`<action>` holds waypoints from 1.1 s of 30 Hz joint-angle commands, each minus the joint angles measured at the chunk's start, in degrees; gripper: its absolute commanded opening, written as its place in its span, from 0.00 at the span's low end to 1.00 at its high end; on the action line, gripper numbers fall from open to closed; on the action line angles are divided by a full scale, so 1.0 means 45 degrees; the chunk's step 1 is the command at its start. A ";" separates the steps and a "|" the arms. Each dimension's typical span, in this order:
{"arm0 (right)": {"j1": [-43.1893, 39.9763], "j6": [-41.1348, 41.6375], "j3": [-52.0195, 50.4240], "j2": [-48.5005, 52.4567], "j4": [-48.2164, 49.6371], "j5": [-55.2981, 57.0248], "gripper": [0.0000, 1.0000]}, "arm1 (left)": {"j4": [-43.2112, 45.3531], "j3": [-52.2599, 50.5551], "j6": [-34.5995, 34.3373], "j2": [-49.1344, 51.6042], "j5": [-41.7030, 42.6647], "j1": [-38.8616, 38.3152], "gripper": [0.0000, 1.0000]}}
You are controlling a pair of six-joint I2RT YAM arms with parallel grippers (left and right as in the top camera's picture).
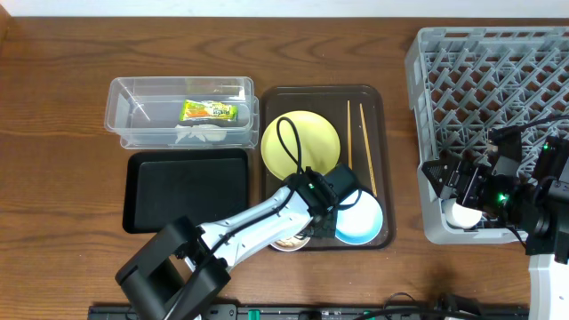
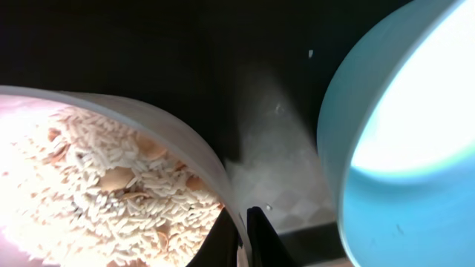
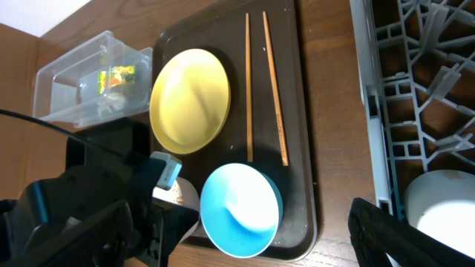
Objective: Sort waste into correct bins and load items into the dishwasher rack
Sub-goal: 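Grasp the rim of the pink rice bowl with the left gripper, then carry the pink bowl over the black tray and tip the rice out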
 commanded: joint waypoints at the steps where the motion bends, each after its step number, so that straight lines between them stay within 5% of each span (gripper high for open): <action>1: 0.0102 0.0010 0.0126 -0.0039 -0.0039 -0.0005 0.91 | -0.0481 0.0617 0.0408 0.0000 0.0117 0.0000 0.06; 13: 0.0102 0.0010 0.0126 -0.0039 -0.0034 -0.0005 0.91 | -0.2676 0.2424 0.2244 -0.2569 0.0719 0.1384 0.06; 21: 0.0102 0.0010 0.0126 -0.0039 0.0015 -0.0005 0.91 | -0.2822 0.2351 0.5309 -0.4323 0.7325 0.6441 0.06; 33: 0.0102 0.0010 0.0126 -0.0039 0.0019 0.0000 0.91 | -0.2832 -0.0675 0.9330 -0.4289 1.3619 1.2123 0.06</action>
